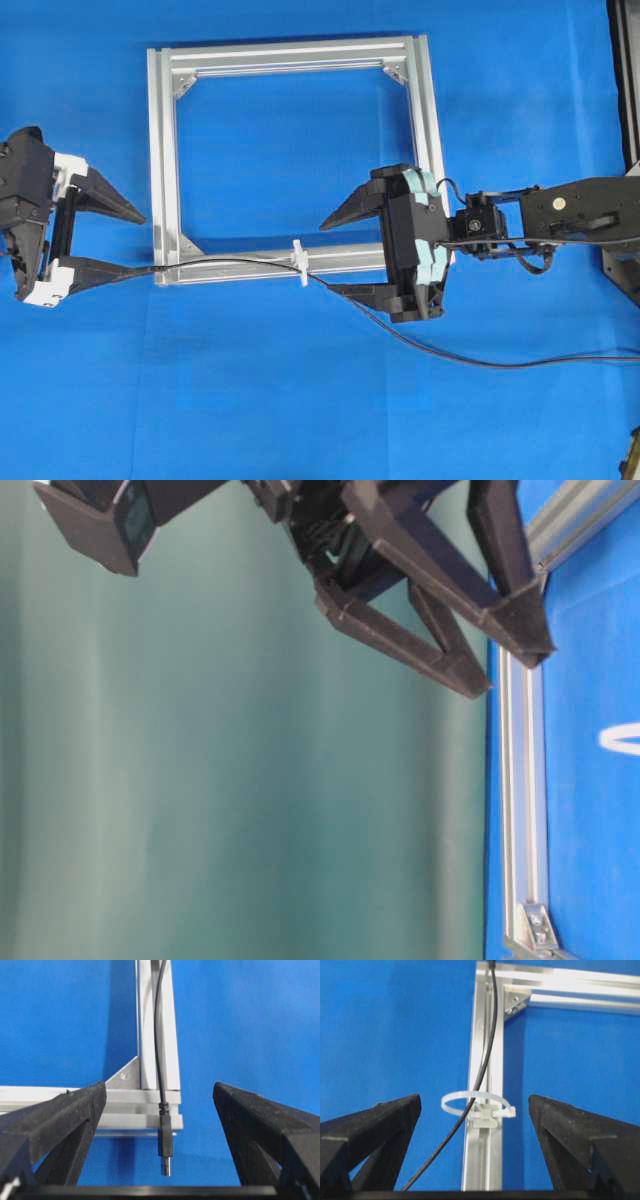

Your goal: Insert the wire through the string loop located in the center.

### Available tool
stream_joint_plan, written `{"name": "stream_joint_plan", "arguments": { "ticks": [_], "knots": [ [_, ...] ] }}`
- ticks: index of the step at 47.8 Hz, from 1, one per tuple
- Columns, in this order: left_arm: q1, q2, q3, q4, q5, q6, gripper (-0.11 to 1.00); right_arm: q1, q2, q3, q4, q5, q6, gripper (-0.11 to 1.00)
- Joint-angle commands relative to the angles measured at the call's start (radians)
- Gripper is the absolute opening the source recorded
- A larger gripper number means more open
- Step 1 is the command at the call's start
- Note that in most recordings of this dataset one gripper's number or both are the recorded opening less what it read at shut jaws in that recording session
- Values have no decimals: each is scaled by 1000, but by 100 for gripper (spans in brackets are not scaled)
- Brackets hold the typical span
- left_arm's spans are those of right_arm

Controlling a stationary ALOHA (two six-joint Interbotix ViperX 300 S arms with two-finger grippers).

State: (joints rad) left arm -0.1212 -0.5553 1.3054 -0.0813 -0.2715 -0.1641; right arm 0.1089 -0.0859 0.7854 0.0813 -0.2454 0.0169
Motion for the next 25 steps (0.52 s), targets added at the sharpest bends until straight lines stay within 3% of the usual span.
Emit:
{"name": "stream_joint_plan", "arguments": {
  "ticks": [1,25],
  "knots": [
    [3,-8,-18,3,-2,2,92,5,-25,-17,-2,-2,0,94],
    [5,-5,-18,3,-2,2,92,11,-25,-17,-2,-2,0,94]
  ]
}}
